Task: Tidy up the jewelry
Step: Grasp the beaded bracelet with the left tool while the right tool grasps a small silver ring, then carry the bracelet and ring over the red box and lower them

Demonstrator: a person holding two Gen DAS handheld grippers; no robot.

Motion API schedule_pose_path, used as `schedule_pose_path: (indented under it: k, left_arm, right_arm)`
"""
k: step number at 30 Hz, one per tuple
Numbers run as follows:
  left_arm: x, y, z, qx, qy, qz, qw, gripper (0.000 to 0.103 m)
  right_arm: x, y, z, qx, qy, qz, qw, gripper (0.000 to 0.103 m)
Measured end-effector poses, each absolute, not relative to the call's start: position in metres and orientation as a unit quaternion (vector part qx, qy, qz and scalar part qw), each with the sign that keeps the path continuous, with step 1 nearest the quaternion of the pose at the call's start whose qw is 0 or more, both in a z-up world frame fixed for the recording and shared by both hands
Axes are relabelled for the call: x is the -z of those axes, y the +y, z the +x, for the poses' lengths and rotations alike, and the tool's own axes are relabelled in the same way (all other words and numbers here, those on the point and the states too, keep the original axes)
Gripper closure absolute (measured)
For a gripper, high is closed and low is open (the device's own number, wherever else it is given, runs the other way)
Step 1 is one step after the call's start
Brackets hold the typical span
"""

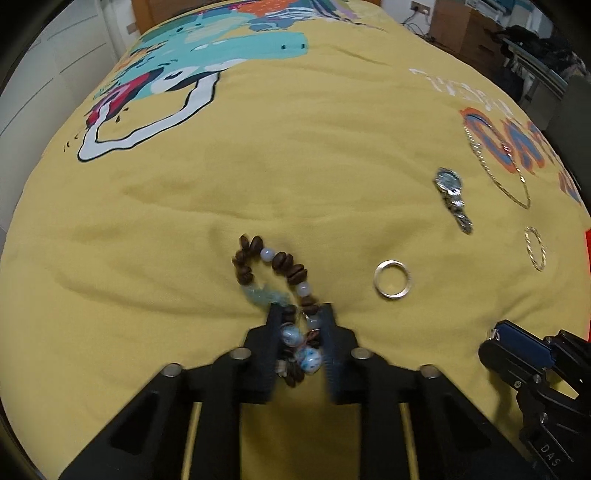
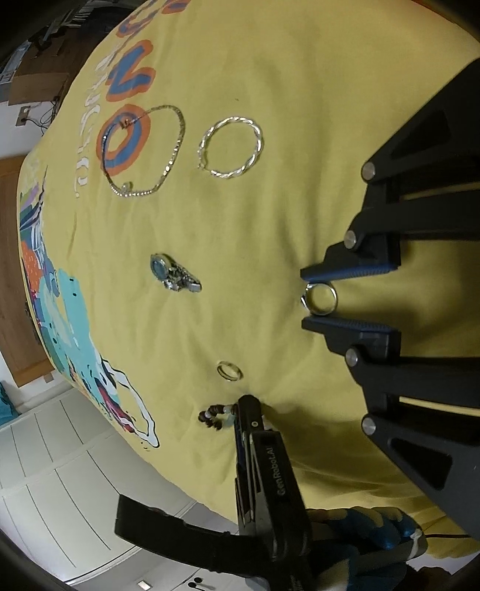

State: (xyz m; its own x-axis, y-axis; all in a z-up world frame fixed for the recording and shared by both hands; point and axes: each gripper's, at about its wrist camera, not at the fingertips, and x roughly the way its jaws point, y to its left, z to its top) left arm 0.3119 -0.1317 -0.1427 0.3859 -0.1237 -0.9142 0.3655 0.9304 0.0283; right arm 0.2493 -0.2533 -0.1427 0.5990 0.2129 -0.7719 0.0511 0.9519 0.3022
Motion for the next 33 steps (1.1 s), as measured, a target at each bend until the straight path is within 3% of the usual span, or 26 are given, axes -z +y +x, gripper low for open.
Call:
schedule_pose_path:
  k: [17, 33]
  left_arm:
    - [0.083, -0.175, 0.233, 0.212, 0.505, 0.104, 0.83, 0.087]
    - [0.039, -0.394, 0.142, 0.396, 0.461, 0.154, 0.779, 0.087]
  right_arm:
    - [0.087, -0.3, 0.153, -0.034, 0.393, 0.183, 0.901, 0.085]
    - [0.065, -0.49, 0.023, 0.136, 0.355, 0.209, 0.901, 0.085]
